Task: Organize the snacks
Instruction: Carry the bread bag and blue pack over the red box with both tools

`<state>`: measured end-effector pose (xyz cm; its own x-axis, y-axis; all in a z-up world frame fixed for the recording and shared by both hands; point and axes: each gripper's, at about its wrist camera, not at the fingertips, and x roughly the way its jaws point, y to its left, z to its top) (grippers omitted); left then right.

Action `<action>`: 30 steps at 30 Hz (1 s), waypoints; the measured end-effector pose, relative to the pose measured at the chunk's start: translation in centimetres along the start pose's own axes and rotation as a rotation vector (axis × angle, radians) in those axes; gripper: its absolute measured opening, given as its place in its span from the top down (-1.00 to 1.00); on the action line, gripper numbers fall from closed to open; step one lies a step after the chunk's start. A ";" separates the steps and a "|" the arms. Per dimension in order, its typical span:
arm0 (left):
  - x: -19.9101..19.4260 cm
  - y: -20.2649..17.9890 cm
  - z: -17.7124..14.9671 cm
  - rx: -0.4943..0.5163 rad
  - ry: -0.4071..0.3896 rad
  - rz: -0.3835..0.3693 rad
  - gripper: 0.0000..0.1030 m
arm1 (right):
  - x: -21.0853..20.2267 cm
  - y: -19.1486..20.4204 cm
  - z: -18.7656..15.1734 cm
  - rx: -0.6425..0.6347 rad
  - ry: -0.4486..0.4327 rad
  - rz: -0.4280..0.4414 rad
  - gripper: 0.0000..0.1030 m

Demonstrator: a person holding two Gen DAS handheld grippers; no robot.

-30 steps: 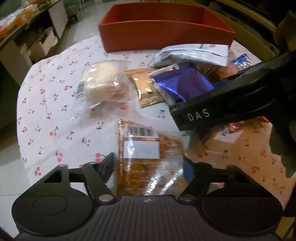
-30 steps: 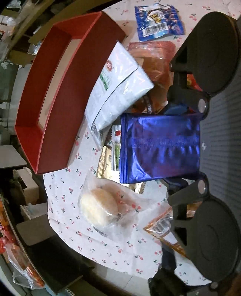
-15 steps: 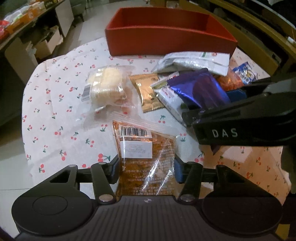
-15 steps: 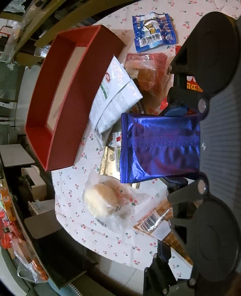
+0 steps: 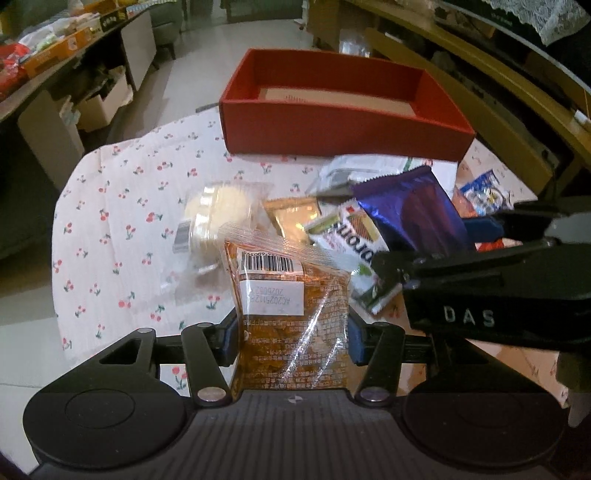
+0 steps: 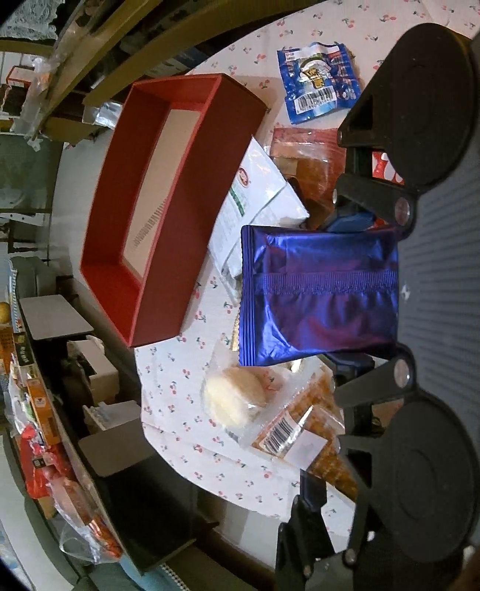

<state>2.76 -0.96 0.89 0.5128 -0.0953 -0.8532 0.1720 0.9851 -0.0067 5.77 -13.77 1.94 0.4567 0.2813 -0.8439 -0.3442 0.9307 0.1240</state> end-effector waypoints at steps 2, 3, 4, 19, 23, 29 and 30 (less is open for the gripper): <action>0.0 -0.1 0.5 0.001 -0.008 -0.004 -0.19 | -0.2 -0.2 0.3 0.010 -0.013 -0.004 -0.27; 0.0 -0.2 0.7 0.002 -0.014 -0.005 -0.19 | -0.4 -0.3 0.5 0.015 -0.020 -0.006 -0.27; -0.1 -0.2 1.0 0.003 -0.020 -0.008 -0.19 | -0.5 -0.5 0.7 0.022 -0.026 -0.008 -0.27; 0.8 -1.0 3.9 0.014 -0.056 -0.023 -0.19 | -1.4 -2.9 2.4 0.091 -0.083 -0.058 -0.27; 1.0 -1.1 4.4 0.016 -0.057 -0.024 -0.19 | -1.4 -3.4 2.5 0.104 -0.088 -0.069 -0.27; 1.1 -1.3 5.6 0.022 -0.078 -0.016 -0.19 | -1.6 -4.1 3.4 0.128 -0.109 -0.092 -0.27; 1.2 -1.3 5.9 0.024 -0.083 -0.014 -0.19 | -1.6 -4.3 3.5 0.133 -0.113 -0.096 -0.27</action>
<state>8.07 -3.21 2.98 0.5776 -0.1211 -0.8073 0.1989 0.9800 -0.0047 9.41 -17.42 4.61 0.5743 0.2069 -0.7920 -0.1863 0.9752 0.1197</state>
